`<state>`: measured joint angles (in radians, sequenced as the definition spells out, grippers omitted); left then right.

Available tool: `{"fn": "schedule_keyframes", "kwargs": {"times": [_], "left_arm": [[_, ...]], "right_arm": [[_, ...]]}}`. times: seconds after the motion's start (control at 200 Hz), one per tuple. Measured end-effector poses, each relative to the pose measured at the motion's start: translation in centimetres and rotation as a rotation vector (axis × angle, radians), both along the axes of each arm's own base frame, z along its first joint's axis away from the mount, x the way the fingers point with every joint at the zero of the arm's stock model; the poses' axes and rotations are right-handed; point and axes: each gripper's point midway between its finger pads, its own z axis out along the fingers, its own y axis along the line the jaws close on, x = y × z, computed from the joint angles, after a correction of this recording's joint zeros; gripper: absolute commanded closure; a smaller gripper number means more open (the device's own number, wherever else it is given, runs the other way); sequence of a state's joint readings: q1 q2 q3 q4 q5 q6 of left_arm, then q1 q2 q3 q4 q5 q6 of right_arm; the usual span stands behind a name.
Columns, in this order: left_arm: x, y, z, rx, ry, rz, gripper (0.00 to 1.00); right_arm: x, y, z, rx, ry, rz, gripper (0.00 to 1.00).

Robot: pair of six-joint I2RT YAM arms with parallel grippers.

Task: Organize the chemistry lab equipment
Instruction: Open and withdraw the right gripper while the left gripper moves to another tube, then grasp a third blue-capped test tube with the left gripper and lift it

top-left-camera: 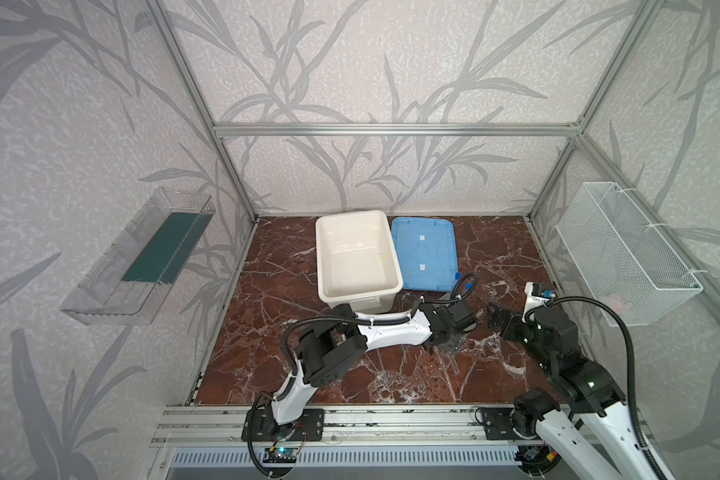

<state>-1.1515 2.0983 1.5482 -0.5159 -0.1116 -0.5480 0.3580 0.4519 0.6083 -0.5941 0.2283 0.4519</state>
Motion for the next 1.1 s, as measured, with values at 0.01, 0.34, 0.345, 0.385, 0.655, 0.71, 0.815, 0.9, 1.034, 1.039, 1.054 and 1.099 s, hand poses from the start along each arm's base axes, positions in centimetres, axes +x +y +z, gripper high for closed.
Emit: {"fn": "schedule_keyframes", "kwargs": {"times": [0.01, 0.34, 0.345, 0.385, 0.655, 0.71, 0.815, 0.9, 1.034, 1.039, 1.054, 1.099], "left_arm": [[0.0, 0.0, 0.0, 0.001, 0.000, -0.002, 0.28], [-0.5, 0.7, -1.6, 0.111, 0.017, -0.016, 0.47], [-0.5, 0.7, -1.6, 0.113, 0.017, -0.017, 0.47], [-0.5, 1.0, -1.7, 0.123, 0.017, -0.015, 0.48], [-1.3, 3.6, -2.3, 0.151, 0.016, 0.010, 0.57], [-1.5, 3.9, -2.3, 0.148, 0.021, 0.007, 0.55], [-2.1, 4.1, -2.4, 0.137, 0.046, -0.005, 0.56], [-2.6, 4.3, -2.4, 0.124, 0.061, -0.014, 0.59], [-3.9, 5.6, -2.3, 0.127, 0.097, -0.032, 0.61], [-3.9, 5.6, -2.3, 0.127, 0.098, -0.033, 0.61], [-4.0, 5.7, -2.3, 0.125, 0.103, -0.035, 0.61], [-4.6, 5.9, -2.3, 0.117, 0.123, -0.043, 0.61]], "right_arm": [[0.0, 0.0, 0.0, 0.000, 0.000, 0.000, 0.01], [-0.5, -0.4, -0.1, -0.004, -0.007, -0.006, 0.01], [-0.5, -0.4, -0.1, -0.005, -0.008, -0.006, 0.01], [-0.6, -0.4, -0.2, -0.005, -0.007, -0.006, 0.01], [-0.6, -0.4, -0.7, -0.009, 0.004, -0.006, 0.00], [-0.5, -0.4, -0.8, -0.010, 0.006, -0.006, 0.00], [-0.5, -0.3, -1.1, -0.012, 0.018, -0.004, 0.00], [-0.4, -0.2, -1.3, -0.013, 0.028, 0.001, 0.00], [-0.4, -0.1, -1.4, -0.012, 0.031, 0.004, 0.00], [-0.4, -0.1, -1.4, -0.012, 0.030, 0.004, 0.00], [-0.4, -0.1, -1.4, -0.011, 0.030, 0.005, 0.00], [-0.3, 0.0, -1.3, -0.008, 0.030, 0.009, 0.00]]}}
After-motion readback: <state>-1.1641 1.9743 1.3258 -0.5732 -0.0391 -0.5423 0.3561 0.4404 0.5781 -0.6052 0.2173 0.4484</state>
